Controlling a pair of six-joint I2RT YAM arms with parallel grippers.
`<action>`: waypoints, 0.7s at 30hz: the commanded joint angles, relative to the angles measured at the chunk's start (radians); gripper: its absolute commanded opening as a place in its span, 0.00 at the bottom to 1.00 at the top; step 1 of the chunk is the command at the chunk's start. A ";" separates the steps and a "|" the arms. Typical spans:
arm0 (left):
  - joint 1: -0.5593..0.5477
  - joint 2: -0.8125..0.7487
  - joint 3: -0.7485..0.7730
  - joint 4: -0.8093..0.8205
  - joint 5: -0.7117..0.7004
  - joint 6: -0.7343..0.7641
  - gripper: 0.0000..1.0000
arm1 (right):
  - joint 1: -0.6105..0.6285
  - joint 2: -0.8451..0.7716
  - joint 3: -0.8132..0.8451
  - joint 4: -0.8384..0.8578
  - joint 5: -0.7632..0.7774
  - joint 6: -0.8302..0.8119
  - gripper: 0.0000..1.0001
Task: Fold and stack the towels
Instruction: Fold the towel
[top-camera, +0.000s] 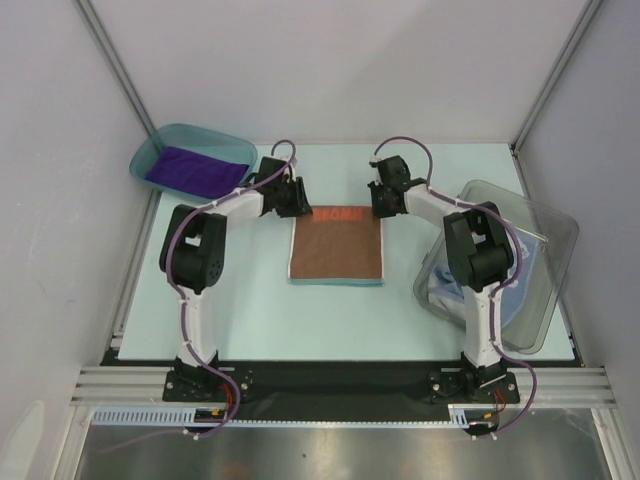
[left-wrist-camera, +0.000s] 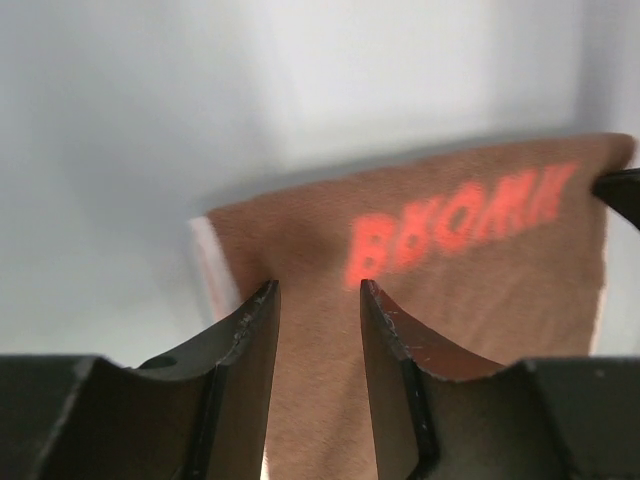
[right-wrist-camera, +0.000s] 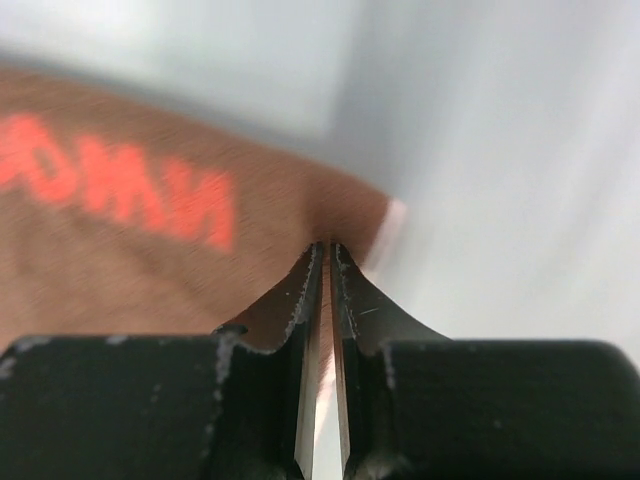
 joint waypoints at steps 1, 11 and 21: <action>0.022 0.034 0.061 -0.018 -0.051 0.026 0.43 | -0.026 0.054 0.074 0.013 0.012 -0.034 0.12; 0.033 0.120 0.134 -0.052 -0.040 0.037 0.43 | -0.043 0.101 0.074 0.024 0.007 -0.068 0.15; 0.061 0.033 0.292 -0.176 0.066 0.216 0.50 | -0.066 0.001 0.149 -0.095 -0.202 -0.244 0.30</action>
